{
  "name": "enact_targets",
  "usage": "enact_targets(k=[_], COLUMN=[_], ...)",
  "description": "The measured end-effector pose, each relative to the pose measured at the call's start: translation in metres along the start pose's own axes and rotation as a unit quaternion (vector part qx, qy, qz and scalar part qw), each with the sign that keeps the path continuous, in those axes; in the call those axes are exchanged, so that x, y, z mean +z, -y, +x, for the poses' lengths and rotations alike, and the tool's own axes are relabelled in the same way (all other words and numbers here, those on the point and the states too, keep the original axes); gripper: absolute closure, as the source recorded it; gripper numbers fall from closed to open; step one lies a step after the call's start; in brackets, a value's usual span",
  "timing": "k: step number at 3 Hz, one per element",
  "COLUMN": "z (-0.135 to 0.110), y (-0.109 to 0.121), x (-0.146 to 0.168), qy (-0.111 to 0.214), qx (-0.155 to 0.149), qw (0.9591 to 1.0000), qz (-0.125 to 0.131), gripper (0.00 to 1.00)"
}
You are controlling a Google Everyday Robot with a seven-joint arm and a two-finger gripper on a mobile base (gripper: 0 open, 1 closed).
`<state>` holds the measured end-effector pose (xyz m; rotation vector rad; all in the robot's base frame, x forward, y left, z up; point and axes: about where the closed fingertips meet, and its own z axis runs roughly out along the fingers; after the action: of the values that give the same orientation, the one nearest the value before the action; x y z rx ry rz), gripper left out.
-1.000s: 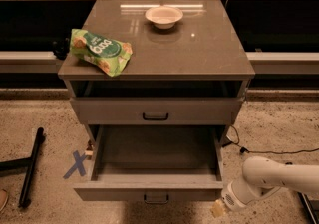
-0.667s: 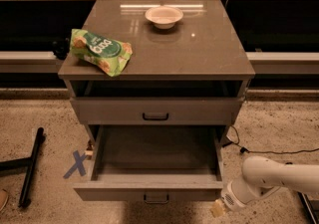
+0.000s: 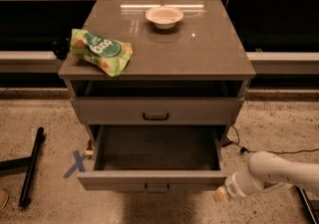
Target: Close middle drawer
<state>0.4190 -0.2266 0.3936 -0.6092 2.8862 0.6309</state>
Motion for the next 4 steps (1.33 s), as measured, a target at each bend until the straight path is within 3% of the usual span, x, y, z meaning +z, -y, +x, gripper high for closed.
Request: enact_targets(k=[2,4], z=[-0.068,-0.152], y=[0.029,0.031], x=[0.006,0.01], qy=[0.074,0.147], qx=[0.005,0.005], qw=[0.9972,0.989], qz=[0.0,-0.014], gripper=[1.0,1.0])
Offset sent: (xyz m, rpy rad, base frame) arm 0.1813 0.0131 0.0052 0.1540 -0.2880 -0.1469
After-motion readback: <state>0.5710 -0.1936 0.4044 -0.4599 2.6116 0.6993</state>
